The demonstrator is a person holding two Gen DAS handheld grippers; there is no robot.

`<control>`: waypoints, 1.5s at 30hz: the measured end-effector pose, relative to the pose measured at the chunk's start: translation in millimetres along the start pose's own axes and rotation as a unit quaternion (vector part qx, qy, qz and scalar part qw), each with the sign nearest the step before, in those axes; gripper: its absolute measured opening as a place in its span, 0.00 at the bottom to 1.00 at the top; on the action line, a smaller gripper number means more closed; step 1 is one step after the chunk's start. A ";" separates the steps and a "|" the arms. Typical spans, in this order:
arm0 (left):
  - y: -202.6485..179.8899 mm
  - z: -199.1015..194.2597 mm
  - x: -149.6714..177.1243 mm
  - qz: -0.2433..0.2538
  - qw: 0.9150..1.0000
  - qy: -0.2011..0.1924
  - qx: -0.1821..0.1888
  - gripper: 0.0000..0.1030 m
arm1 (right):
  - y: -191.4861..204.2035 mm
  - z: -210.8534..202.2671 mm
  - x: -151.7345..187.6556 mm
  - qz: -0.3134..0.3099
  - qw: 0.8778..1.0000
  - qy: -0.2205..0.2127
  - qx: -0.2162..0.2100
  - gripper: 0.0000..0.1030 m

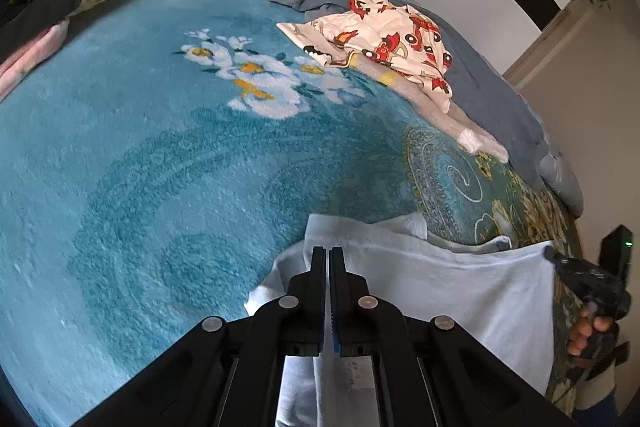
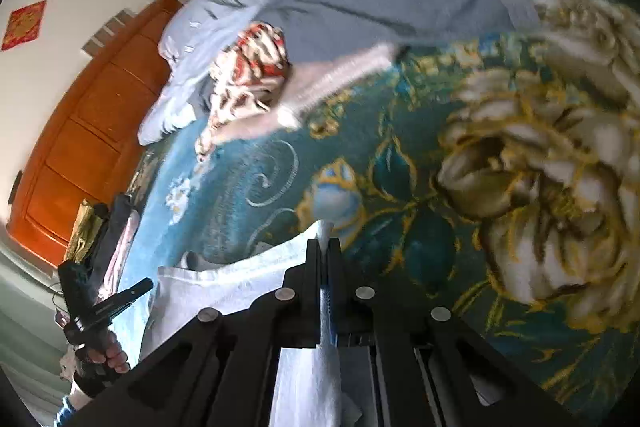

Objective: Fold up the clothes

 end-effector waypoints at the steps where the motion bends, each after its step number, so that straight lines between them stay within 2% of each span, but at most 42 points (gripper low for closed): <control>1: 0.0 -1.6 2.2 0.002 1.000 0.000 -0.004 0.02 | -2.4 2.9 0.8 0.003 1.000 0.003 0.003 0.02; 5: 0.2 -17.3 11.0 0.016 1.000 -0.006 -0.013 0.03 | -2.9 -4.3 14.0 0.007 1.000 0.015 0.006 0.02; 7: 2.0 -22.9 15.7 0.007 1.000 -0.001 -0.002 0.03 | -1.4 -12.1 20.2 0.006 1.000 0.018 0.006 0.04; 11: 11.4 -28.7 32.9 -0.020 1.000 0.011 -0.002 0.03 | 1.5 -27.7 32.7 0.002 1.000 0.025 0.007 0.07; 16: 23.3 -45.8 63.9 -0.051 0.998 0.024 0.024 0.06 | 5.2 -47.3 48.4 -0.002 0.999 0.034 0.007 0.07; 18: 27.6 -57.0 78.0 -0.065 0.997 0.024 0.041 0.15 | 6.8 -56.0 58.3 0.001 0.999 0.038 0.005 0.08; 20: 34.7 -66.6 90.4 -0.077 0.996 0.022 0.048 0.49 | 9.6 -68.8 86.6 0.024 0.998 0.049 -0.010 0.08; 21: 37.8 -70.7 96.3 -0.081 0.995 0.022 0.051 0.51 | 10.9 -75.2 100.8 0.035 0.998 0.054 -0.017 0.11; 22: 39.1 -73.5 101.4 -0.083 0.995 0.023 0.055 0.51 | 13.0 -80.1 114.6 0.047 0.997 0.061 -0.026 0.16; 23: 40.1 -76.4 106.9 -0.083 0.994 0.024 0.060 0.51 | 15.8 -81.7 127.5 0.056 0.995 0.072 -0.034 0.29; 24: 40.1 -79.2 112.9 -0.081 0.994 0.025 0.064 0.51 | 17.7 -82.4 139.8 0.058 0.994 0.087 -0.033 0.34; 29: 34.4 -79.4 139.6 -0.054 0.995 0.042 0.066 0.49 | 29.2 -89.2 169.7 0.068 0.992 0.099 -0.048 0.34; 33: 35.6 -78.3 150.6 -0.045 0.997 0.043 0.050 0.48 | 36.7 -85.4 174.8 0.078 0.990 0.098 -0.061 0.35; 37: 39.8 -81.3 154.3 -0.051 0.997 0.039 0.038 0.42 | 45.5 -81.8 176.8 0.071 0.991 0.099 -0.056 0.35; 38: 40.8 -81.9 155.3 -0.054 0.997 0.039 0.038 0.42 | 47.2 -80.9 176.5 0.069 0.991 0.101 -0.051 0.32; 39: 41.4 -82.5 156.0 -0.057 0.997 0.038 0.039 0.42 | 49.0 -80.5 175.8 0.066 0.991 0.101 -0.049 0.14; 40: 41.9 -82.1 156.3 -0.059 0.997 0.038 0.039 0.42 | 51.4 -79.9 175.5 0.062 0.992 0.102 -0.048 0.08; 45: 48.4 -87.2 160.3 -0.066 0.996 0.036 0.040 0.42 | 52.7 -86.8 176.5 0.047 0.993 0.100 -0.031 0.06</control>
Point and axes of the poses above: each gripper's, at about its wrist camera, not at the fingertips, and z roughly the way its jaws point, y to its left, x to its underside, the point moved 6 cm from there along z, roughly the way its jaws point, and after that the axes turned 15 degrees about -z, right-handed, at the moved point
